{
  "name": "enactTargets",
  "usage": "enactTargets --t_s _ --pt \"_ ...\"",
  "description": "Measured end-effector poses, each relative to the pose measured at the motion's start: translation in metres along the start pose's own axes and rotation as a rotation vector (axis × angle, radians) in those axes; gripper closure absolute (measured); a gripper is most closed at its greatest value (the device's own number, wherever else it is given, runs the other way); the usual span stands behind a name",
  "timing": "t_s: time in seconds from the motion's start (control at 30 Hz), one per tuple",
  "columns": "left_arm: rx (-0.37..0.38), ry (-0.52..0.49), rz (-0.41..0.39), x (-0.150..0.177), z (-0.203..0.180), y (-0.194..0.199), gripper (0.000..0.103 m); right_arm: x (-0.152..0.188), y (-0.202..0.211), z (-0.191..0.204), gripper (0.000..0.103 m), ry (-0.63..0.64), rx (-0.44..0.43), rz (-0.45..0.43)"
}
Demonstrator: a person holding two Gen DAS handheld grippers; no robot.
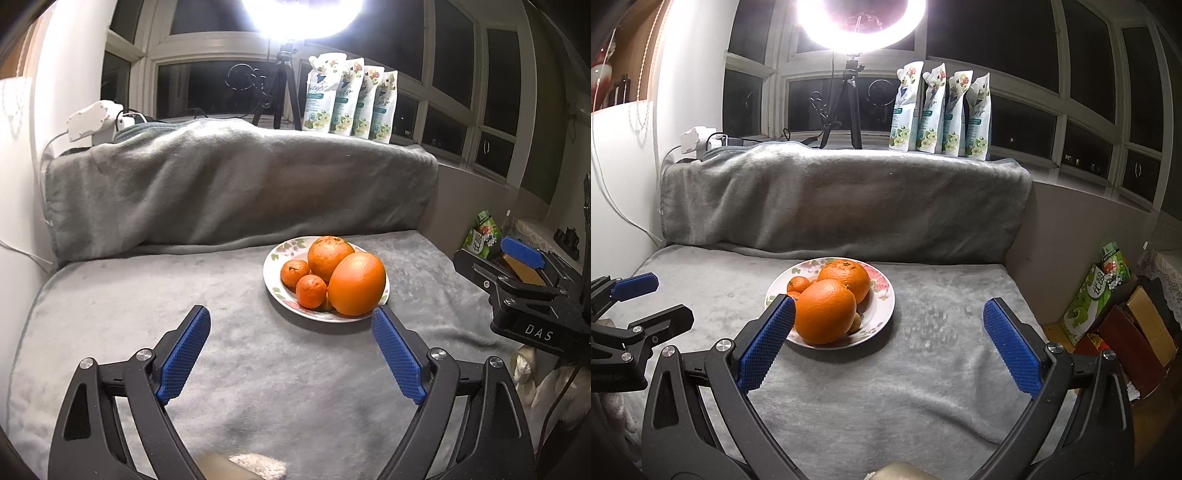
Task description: Organize fruits
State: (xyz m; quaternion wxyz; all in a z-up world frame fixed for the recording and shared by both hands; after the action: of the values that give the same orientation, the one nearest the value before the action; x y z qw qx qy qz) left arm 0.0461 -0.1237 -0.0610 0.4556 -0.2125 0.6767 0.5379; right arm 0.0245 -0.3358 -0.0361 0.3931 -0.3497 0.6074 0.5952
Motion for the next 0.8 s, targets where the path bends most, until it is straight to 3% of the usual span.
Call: enactTargets --t_s 0.8 --pt "-0.02 -0.02 0.003 0.0004 -0.0019 -0.0021 0.014 0.0092 -0.0062 0.0056 0.0 0.005 -0.007 0.027"
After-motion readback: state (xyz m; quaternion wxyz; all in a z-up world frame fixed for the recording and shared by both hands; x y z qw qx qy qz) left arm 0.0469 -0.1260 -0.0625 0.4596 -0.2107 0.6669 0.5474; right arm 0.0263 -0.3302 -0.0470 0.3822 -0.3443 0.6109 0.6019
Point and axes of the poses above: each gripper's, at about its wrist camera, not at the fingertips, and y roughly against the way its jaws point, z to its left, x to its underside, the point moved 2 cm from there along -y, roughly the way its jaws point, and after that the axes turned 6 degrees about -y, right-handed, at the moved point
